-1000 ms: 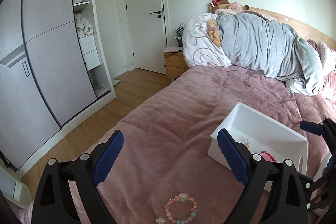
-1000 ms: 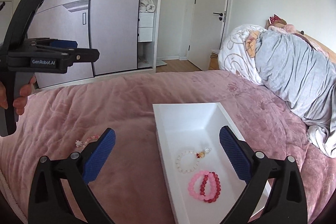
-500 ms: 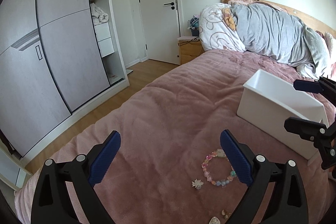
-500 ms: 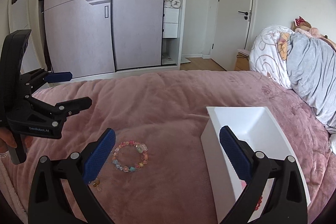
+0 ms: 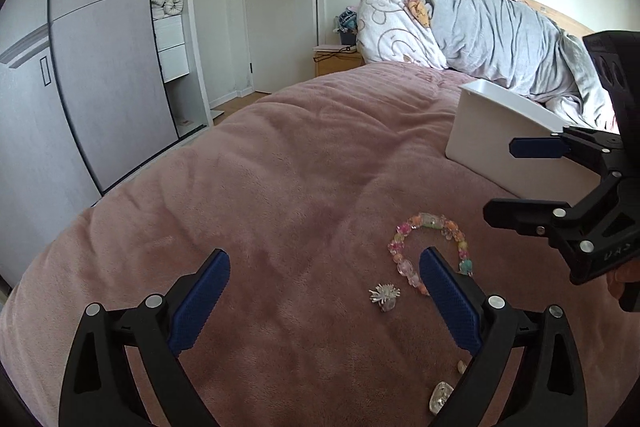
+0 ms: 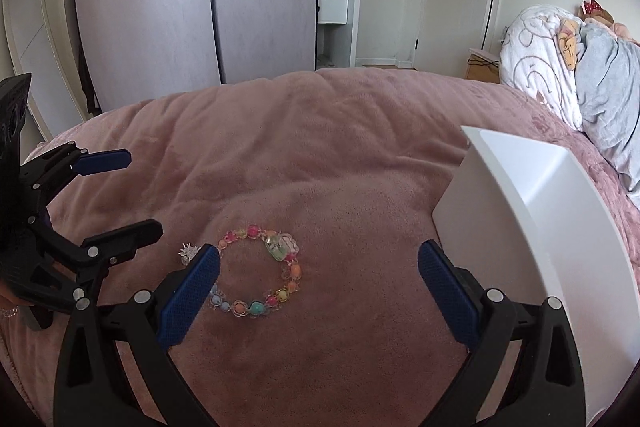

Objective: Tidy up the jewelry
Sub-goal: 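Move both tools back toward the multicolour bracelet on the bed, then grasp the silver flower charm with left tool while right tool grasps multicolour bracelet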

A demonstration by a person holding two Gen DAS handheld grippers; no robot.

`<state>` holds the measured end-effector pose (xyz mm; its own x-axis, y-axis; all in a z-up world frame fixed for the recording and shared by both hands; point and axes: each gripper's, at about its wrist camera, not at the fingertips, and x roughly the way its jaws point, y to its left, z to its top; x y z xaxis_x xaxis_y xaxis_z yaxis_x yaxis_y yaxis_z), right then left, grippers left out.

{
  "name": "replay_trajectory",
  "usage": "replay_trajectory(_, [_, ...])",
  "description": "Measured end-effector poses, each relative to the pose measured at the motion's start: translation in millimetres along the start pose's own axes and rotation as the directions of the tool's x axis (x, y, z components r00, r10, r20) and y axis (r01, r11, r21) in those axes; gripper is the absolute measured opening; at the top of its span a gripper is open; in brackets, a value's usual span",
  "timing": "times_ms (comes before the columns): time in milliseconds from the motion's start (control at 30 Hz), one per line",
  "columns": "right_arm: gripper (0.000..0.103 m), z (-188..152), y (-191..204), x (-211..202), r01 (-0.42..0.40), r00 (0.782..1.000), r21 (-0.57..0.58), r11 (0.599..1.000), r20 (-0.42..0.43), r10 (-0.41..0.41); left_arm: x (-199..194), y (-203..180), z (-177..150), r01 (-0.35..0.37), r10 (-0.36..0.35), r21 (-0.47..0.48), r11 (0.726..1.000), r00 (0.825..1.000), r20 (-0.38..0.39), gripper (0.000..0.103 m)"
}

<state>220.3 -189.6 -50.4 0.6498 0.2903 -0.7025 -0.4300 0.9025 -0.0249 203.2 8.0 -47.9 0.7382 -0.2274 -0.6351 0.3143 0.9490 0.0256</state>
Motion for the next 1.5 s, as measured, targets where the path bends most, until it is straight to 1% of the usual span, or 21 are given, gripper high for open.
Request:
replay_trajectory(100, [0.091,-6,2,14,0.008,0.999,-0.008,1.0,-0.033,-0.008,9,-5,-5,0.037,-0.036,0.026,0.999,0.999,-0.014,0.096])
replay_trajectory(167, [0.09,-9,4,22,0.011,0.999,-0.01,1.0,-0.048,-0.012,14,-11,-6,0.048,-0.047,0.052,0.997,0.998,-0.029,0.085])
replay_trajectory(200, [0.085,-11,4,26,0.011,0.998,-0.008,1.0,-0.057,-0.011,18,-14,-7,0.05,-0.047,0.065,0.997,0.998,-0.044,0.076])
replay_trajectory(233, [0.079,-12,4,30,0.013,0.998,-0.006,1.0,-0.068,-0.013,22,-17,-8,0.055,-0.05,0.078,0.995,0.997,-0.058,0.073])
replay_trajectory(300, [0.075,-15,5,38,0.013,0.996,0.0,1.0,-0.087,-0.013,27,-22,-11,0.06,-0.053,0.1,0.993,0.996,-0.071,0.072])
replay_trajectory(367, [0.072,-19,7,44,0.011,0.995,0.005,1.0,-0.101,-0.011,30,-26,-14,0.08,-0.07,0.118,0.99,0.994,-0.085,0.066])
replay_trajectory(400, [0.068,-20,7,47,0.013,0.994,0.006,1.0,-0.108,-0.012,31,-27,-14,0.088,-0.077,0.122,0.989,0.993,-0.094,0.06])
replay_trajectory(433, [0.067,-23,8,49,0.014,0.993,0.007,1.0,-0.114,-0.013,34,-27,-15,0.095,-0.082,0.122,0.988,0.991,-0.106,0.057])
replay_trajectory(567, [0.065,-26,6,55,0.01,0.992,0.024,1.0,-0.127,-0.007,38,-22,-17,0.125,-0.113,0.087,0.988,0.986,-0.125,0.051])
replay_trajectory(700, [0.059,-29,7,57,0.001,0.991,0.03,1.0,-0.132,0.003,39,-17,-18,0.141,-0.132,0.062,0.988,0.984,-0.123,0.041])
replay_trajectory(900, [0.051,-34,2,58,-0.037,0.991,0.092,0.995,-0.121,0.048,39,-12,-20,0.161,-0.156,0.033,0.986,0.981,-0.113,0.034])
replay_trajectory(933, [0.048,-36,0,57,-0.046,0.991,0.105,0.993,-0.117,0.059,38,-11,-20,0.167,-0.163,0.028,0.986,0.981,-0.109,0.03])
replay_trajectory(967, [0.045,-37,-2,56,-0.054,0.992,0.116,0.992,-0.111,0.067,37,-11,-20,0.169,-0.166,0.027,0.985,0.981,-0.105,0.029])
replay_trajectory(1033, [0.037,-39,-3,53,-0.072,0.991,0.132,0.989,-0.104,0.086,34,-11,-20,0.17,-0.166,0.033,0.985,0.981,-0.097,0.025])
replay_trajectory(1067, [0.035,-40,-4,52,-0.078,0.991,0.138,0.987,-0.101,0.093,33,-12,-20,0.168,-0.164,0.036,0.985,0.982,-0.093,0.024])
replay_trajectory(1133, [0.028,-41,-5,50,-0.091,0.989,0.146,0.985,-0.1,0.107,31,-13,-19,0.172,-0.168,0.04,0.984,0.981,-0.093,0.018])
replay_trajectory(1167, [0.025,-42,-5,49,-0.097,0.989,0.15,0.984,-0.098,0.113,30,-15,-20,0.169,-0.164,0.047,0.984,0.982,-0.094,0.018])
replay_trajectory(1200, [0.019,-41,-3,50,-0.107,0.987,0.155,0.982,-0.098,0.124,28,-17,-21,0.165,-0.16,0.056,0.985,0.983,-0.093,0.018])
replay_trajectory(1300, [0.019,-42,-1,47,-0.121,0.986,0.161,0.98,-0.098,0.138,23,-22,-23,0.163,-0.156,0.077,0.984,0.983,-0.099,0.016])
replay_trajectory(1400, [0.019,-44,-1,46,-0.134,0.983,0.166,0.977,-0.102,0.152,26,-24,-26,0.145,-0.135,0.072,0.987,0.982,-0.133,0.016])
replay_trajectory(1500, [0.019,-47,-1,43,-0.142,0.981,0.17,0.975,-0.104,0.161,28,-26,-28,0.13,-0.117,0.081,0.988,0.982,-0.147,0.016])
